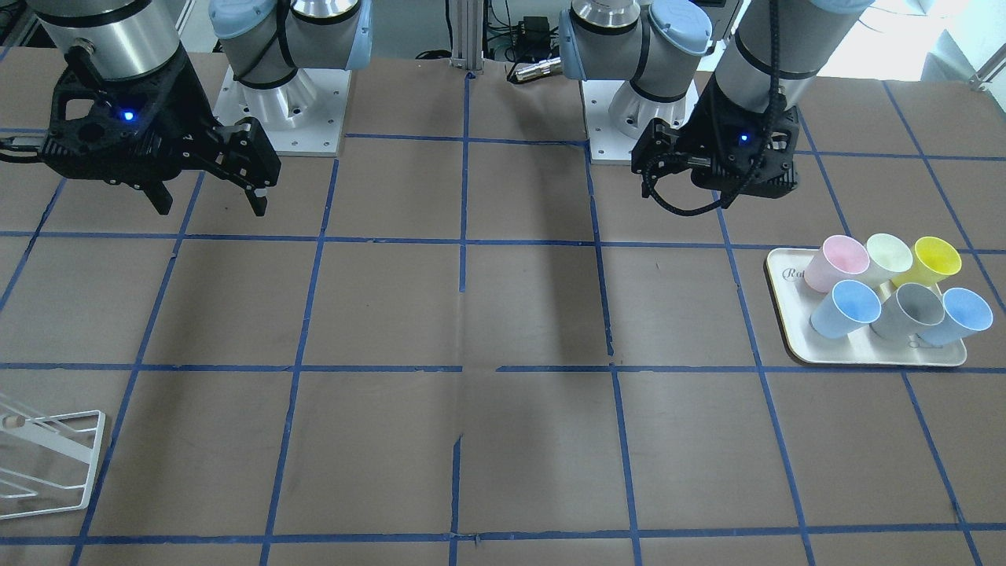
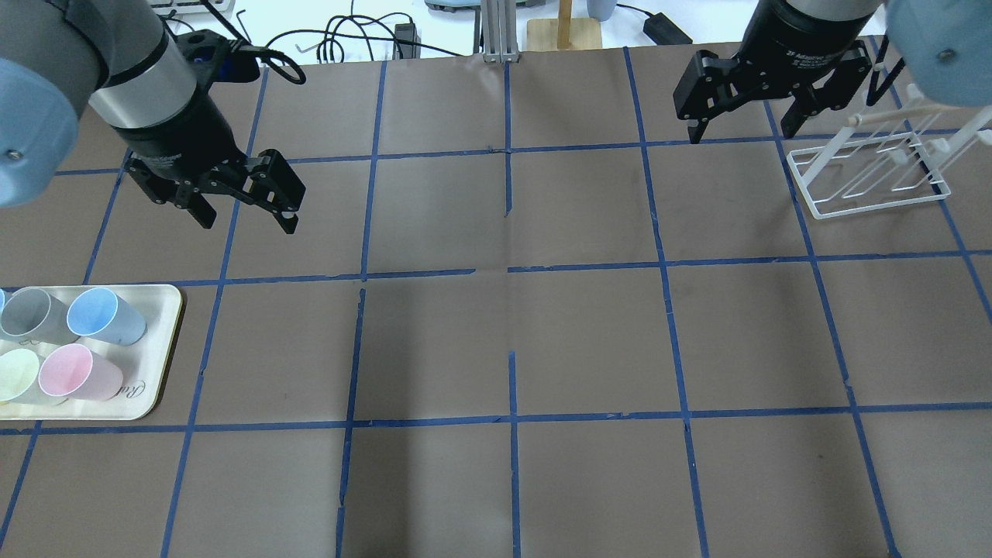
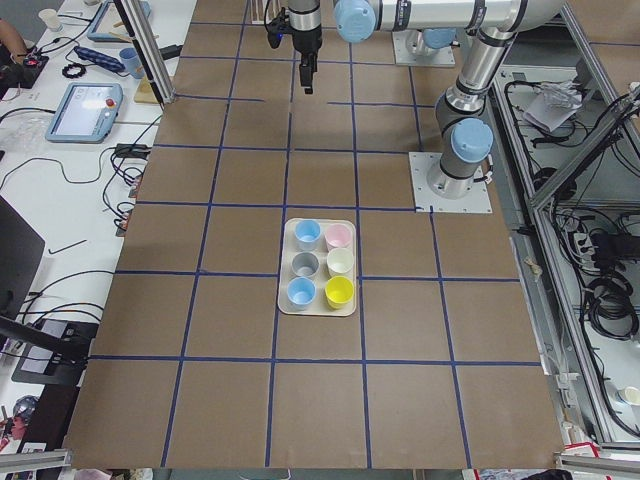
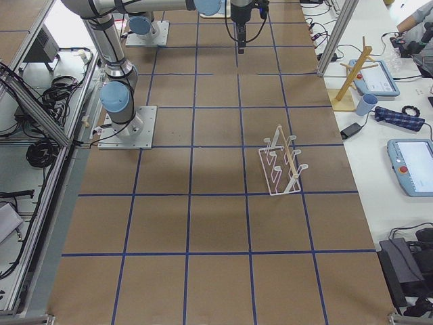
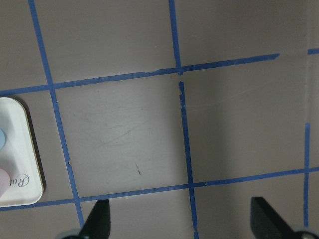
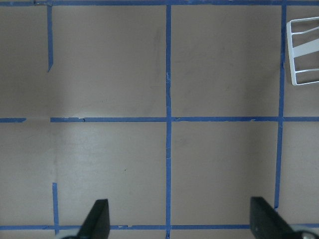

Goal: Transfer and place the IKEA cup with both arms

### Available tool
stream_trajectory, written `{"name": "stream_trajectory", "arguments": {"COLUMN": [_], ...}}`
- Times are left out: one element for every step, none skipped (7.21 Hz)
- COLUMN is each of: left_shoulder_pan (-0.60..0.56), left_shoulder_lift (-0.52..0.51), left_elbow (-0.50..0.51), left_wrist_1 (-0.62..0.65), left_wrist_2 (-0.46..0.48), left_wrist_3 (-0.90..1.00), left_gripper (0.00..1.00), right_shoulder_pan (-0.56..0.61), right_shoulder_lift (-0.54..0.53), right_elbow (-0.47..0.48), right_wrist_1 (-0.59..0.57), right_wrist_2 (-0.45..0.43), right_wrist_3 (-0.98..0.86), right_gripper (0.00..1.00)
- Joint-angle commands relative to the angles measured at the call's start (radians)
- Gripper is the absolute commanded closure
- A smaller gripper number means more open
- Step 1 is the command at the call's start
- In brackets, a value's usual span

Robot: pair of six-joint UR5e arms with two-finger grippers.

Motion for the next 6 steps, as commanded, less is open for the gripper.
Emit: {"name": "stream_trajectory", "arguments": {"left_shoulder_pan": [-0.018, -0.015, -0.006, -0.006, -0.006, -0.006], "left_shoulder_lift": [0.03, 0.035, 0.035, 0.033, 0.035, 0.035], "left_elbow": [-0.01, -0.003, 0.0, 0.008, 0.008, 0.005], "left_wrist_1": [-0.026, -0.04, -0.039, -0.037, -0.039, -0.04], "left_wrist_2": [-0.002, 0.003, -0.006, -0.003, 0.012, 0.012], "left_wrist_3": [-0.007, -0.007, -0.006, -0.006, -0.004, -0.006], "left_gripper": [0.0, 0.0, 0.0, 0.0, 0.0, 0.0], "right_shoulder_pan": [0.0, 0.0, 0.0, 0.0, 0.0, 0.0], "right_shoulder_lift": [0.0, 0.001, 0.0, 0.0, 0.001, 0.002], "right_elbow": [0.002, 0.004, 0.004, 0.004, 0.004, 0.004], "right_wrist_1": [0.0, 0.002, 0.0, 0.002, 0.002, 0.002], "right_wrist_2": [0.0, 0.0, 0.0, 0.0, 0.0, -0.002], "right_wrist_3": [0.0, 0.0, -0.001, -0.001, -0.001, -0.001], "right_gripper": [0.0, 0.0, 0.0, 0.0, 0.0, 0.0]}}
